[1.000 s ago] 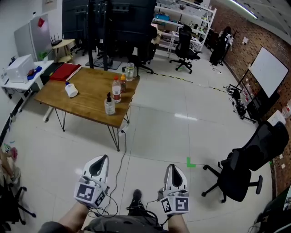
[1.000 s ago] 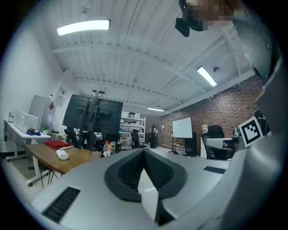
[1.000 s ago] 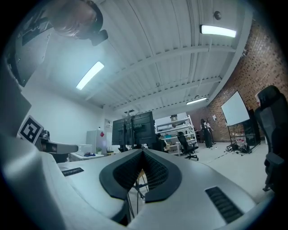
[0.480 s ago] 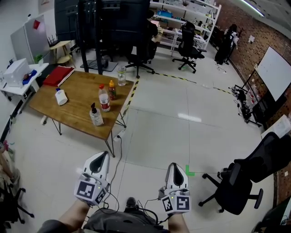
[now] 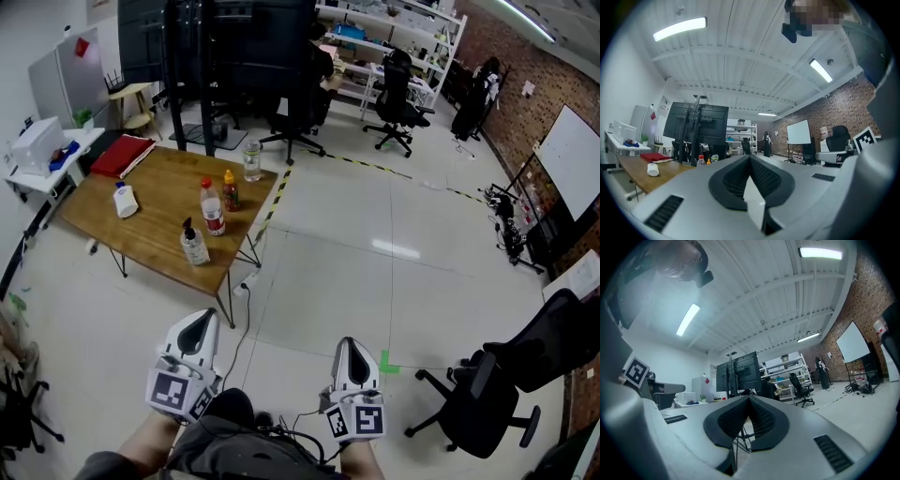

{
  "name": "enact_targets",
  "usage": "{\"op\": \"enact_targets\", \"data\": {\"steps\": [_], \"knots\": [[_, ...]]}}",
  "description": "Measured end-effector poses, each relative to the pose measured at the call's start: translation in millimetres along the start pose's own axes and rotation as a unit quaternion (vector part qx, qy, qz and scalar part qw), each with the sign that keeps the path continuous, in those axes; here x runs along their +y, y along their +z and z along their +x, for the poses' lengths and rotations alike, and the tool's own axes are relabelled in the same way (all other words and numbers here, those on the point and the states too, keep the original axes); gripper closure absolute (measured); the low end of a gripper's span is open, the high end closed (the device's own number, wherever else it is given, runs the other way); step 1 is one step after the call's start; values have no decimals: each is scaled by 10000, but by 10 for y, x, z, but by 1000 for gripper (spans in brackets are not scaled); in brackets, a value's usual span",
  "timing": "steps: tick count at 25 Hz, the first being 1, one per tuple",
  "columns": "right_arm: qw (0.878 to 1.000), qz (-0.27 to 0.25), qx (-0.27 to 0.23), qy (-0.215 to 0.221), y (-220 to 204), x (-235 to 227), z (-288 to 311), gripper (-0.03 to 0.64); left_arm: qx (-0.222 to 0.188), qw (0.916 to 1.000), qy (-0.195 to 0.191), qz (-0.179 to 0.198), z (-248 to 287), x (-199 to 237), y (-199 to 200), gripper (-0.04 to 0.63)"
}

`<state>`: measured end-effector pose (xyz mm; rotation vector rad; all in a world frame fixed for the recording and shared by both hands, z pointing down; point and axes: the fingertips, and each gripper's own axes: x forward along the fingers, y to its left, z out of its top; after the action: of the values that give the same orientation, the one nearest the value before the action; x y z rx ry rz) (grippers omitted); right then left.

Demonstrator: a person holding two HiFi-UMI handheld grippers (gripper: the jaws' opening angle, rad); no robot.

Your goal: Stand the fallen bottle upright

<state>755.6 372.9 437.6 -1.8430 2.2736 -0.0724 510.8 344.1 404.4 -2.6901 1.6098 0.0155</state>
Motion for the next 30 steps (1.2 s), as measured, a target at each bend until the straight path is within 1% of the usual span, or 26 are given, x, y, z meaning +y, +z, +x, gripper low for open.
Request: {"op": "enact_targets", "data": {"steps": [9,12,15,17,21,23,26,30], "knots": [[9998,90,-120,93,72,-94,265,600,-178,9997,60,156,205,62,205,581],[9998,100,-143,85,49,-117,405,600,-203,9996,76,188,328,157,203,581],[9999,83,-128,52,-5,-127,532,600,-201,9997,84,133,460,285,156,581],[9999,55,-106,-4,-36,-102,651,600,-205,9997,26,126,563,407,139,581],[9998,-34,-84,-174,-93,62,1004,600,-204,9991,-272,264,782,761,135,581],[9996,-67,-112,-268,-119,167,1196,600,-260,9984,-359,350,853,982,152,581],[9992,-102,-149,-356,-179,419,1518,600,-313,9986,-316,283,910,1451,155,581],[9988,-237,-176,-390,-265,948,1970,600,-313,9988,-340,166,924,2182,132,581]]}}
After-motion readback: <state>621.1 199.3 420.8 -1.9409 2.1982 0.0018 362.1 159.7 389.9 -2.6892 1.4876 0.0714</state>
